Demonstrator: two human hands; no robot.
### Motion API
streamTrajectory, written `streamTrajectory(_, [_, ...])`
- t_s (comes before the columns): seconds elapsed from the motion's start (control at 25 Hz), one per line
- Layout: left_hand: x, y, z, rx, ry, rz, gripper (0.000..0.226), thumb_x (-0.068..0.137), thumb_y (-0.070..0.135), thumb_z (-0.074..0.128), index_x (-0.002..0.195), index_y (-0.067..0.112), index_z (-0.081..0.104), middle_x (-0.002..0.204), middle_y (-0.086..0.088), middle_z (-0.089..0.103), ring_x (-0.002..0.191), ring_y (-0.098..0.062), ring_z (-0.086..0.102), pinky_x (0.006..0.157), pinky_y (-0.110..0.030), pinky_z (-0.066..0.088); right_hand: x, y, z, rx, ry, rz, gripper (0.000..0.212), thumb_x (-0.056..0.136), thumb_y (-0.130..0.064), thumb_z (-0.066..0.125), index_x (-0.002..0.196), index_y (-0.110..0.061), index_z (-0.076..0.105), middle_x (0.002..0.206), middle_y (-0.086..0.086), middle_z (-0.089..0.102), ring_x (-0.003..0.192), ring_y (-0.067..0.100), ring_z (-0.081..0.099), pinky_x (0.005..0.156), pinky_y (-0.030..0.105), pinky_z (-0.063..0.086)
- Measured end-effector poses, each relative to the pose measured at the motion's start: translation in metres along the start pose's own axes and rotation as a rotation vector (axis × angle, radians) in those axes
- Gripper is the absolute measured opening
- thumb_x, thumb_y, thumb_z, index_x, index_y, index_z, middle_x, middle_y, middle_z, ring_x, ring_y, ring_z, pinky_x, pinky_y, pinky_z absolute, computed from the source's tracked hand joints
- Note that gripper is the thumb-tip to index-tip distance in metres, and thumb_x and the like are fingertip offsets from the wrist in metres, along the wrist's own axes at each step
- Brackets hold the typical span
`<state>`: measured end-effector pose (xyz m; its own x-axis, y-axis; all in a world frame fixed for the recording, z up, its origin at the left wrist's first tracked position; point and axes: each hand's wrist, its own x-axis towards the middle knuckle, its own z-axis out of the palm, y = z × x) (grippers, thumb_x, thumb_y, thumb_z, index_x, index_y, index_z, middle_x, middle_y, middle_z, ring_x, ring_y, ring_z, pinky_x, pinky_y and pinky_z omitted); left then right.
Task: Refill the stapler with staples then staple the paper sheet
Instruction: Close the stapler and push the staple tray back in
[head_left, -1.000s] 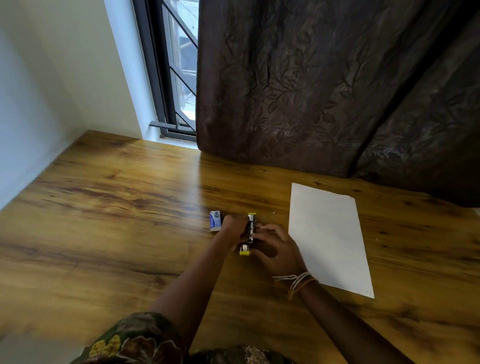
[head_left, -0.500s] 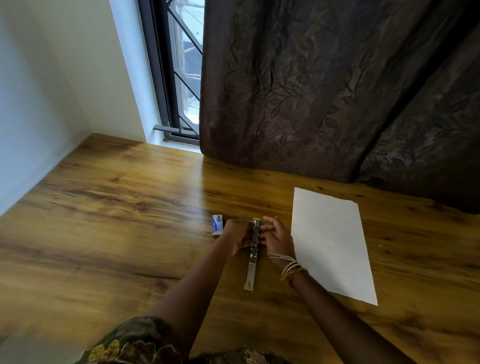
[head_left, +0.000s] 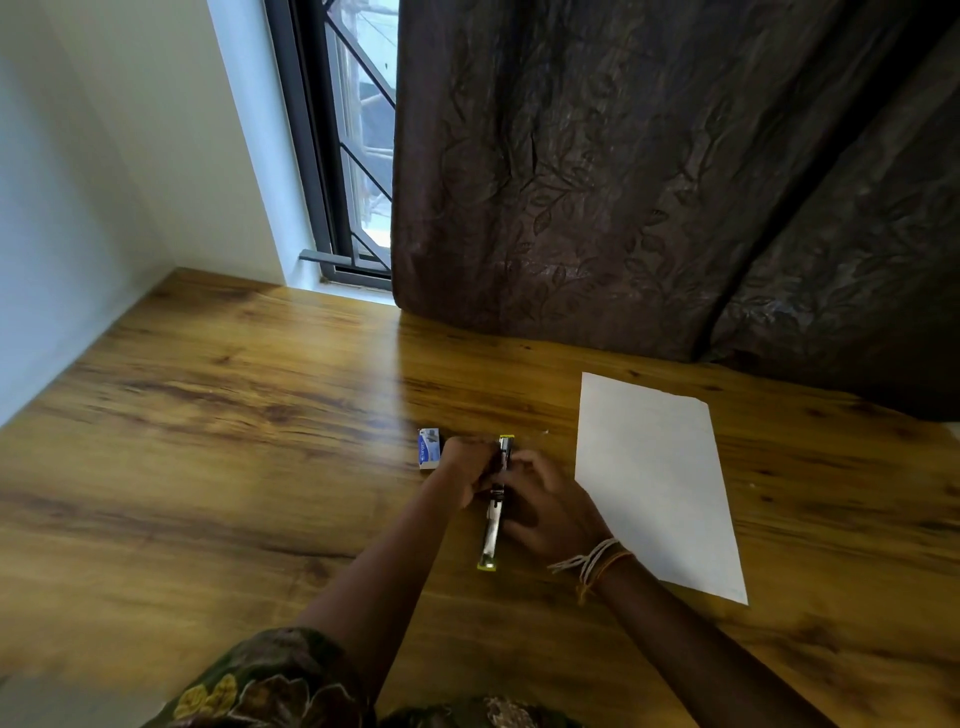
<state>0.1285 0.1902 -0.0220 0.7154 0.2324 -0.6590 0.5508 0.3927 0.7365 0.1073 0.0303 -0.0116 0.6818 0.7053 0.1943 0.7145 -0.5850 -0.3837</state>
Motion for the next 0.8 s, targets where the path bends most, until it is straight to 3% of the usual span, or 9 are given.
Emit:
streamTrajectory(0.08, [0.0, 0.0, -0.001, 0.021, -0.005, 0.026, 0.017, 0.093, 0.008, 0.057, 0.077, 0.008, 0.063, 0.067, -0.005, 0.066, 0.061, -0.016, 0.063, 0.05, -0.027, 0.051, -0.005, -0.005, 0.007, 0.058, 0.065, -0.022, 0.035, 0.087, -0.047, 0.054, 0.111, -0.024, 0.063, 0.124, 0.003, 0.055, 0.103, 0.016, 0.056, 0.082, 0.028, 0.054])
streamTrajectory(0.16, [0.0, -0.001, -0.001, 0.036, -0.012, 0.048, 0.022, 0.094, 0.004, 0.053, 0.074, 0.007, 0.062, 0.057, -0.003, 0.065, 0.054, -0.017, 0.063, 0.051, -0.026, 0.051, -0.001, -0.01, 0.012, 0.182, 0.143, 0.102, 0.033, 0.089, -0.045, 0.055, 0.105, -0.018, 0.067, 0.116, 0.002, 0.059, 0.099, 0.014, 0.058, 0.08, 0.024, 0.053])
streamTrajectory(0.32, [-0.003, 0.0, 0.0, -0.038, 0.008, -0.001, 0.016, 0.097, 0.008, 0.049, 0.092, 0.004, 0.064, 0.077, -0.01, 0.064, 0.066, -0.019, 0.061, 0.057, -0.032, 0.052, 0.02, -0.016, 0.008, 0.389, 0.25, 0.474, 0.03, 0.081, -0.036, 0.07, 0.103, -0.015, 0.066, 0.1, 0.001, 0.067, 0.087, 0.013, 0.063, 0.074, 0.024, 0.055])
streamTrajectory(0.48, [-0.008, 0.0, -0.003, -0.107, -0.047, 0.01, 0.021, 0.098, 0.006, 0.046, 0.094, 0.001, 0.066, 0.081, -0.012, 0.065, 0.071, -0.021, 0.063, 0.063, -0.034, 0.054, 0.034, -0.023, 0.003, 0.668, 0.166, 0.732, 0.049, 0.076, -0.029, 0.076, 0.117, -0.012, 0.055, 0.101, 0.003, 0.065, 0.079, 0.008, 0.058, 0.058, 0.009, 0.043])
streamTrajectory(0.56, [-0.015, -0.001, -0.002, -0.127, -0.086, 0.019, 0.022, 0.098, 0.006, 0.046, 0.099, 0.0, 0.067, 0.082, -0.013, 0.068, 0.072, -0.022, 0.066, 0.057, -0.033, 0.057, 0.04, -0.026, 0.0, 0.714, 0.137, 0.809, 0.051, 0.08, -0.033, 0.072, 0.121, -0.011, 0.052, 0.104, 0.004, 0.061, 0.083, 0.012, 0.056, 0.061, 0.014, 0.044])
streamTrajectory(0.64, [-0.022, -0.003, 0.0, -0.122, -0.127, 0.02, 0.024, 0.098, 0.007, 0.045, 0.101, -0.001, 0.068, 0.083, -0.014, 0.069, 0.072, -0.024, 0.068, 0.052, -0.031, 0.057, 0.043, -0.025, -0.003, 0.722, 0.109, 0.83, 0.052, 0.084, -0.039, 0.067, 0.124, -0.011, 0.051, 0.109, 0.005, 0.058, 0.094, 0.02, 0.058, 0.075, 0.028, 0.052])
streamTrajectory(0.72, [-0.027, -0.005, 0.003, -0.089, -0.173, 0.02, 0.025, 0.1, 0.009, 0.044, 0.104, -0.004, 0.065, 0.09, -0.019, 0.068, 0.075, -0.028, 0.068, 0.06, -0.038, 0.06, 0.042, -0.021, -0.007, 0.849, 0.063, 0.862, 0.049, 0.086, -0.041, 0.064, 0.123, -0.011, 0.052, 0.112, 0.009, 0.06, 0.1, 0.028, 0.062, 0.082, 0.043, 0.056])
streamTrajectory(0.8, [-0.032, -0.006, 0.006, -0.035, -0.199, 0.036, 0.025, 0.099, 0.009, 0.046, 0.107, -0.008, 0.063, 0.094, -0.021, 0.067, 0.077, -0.03, 0.067, 0.072, -0.041, 0.058, 0.034, -0.017, -0.014, 0.983, 0.015, 0.86, 0.043, 0.087, -0.04, 0.063, 0.118, -0.012, 0.055, 0.108, 0.012, 0.064, 0.094, 0.028, 0.065, 0.071, 0.039, 0.058])
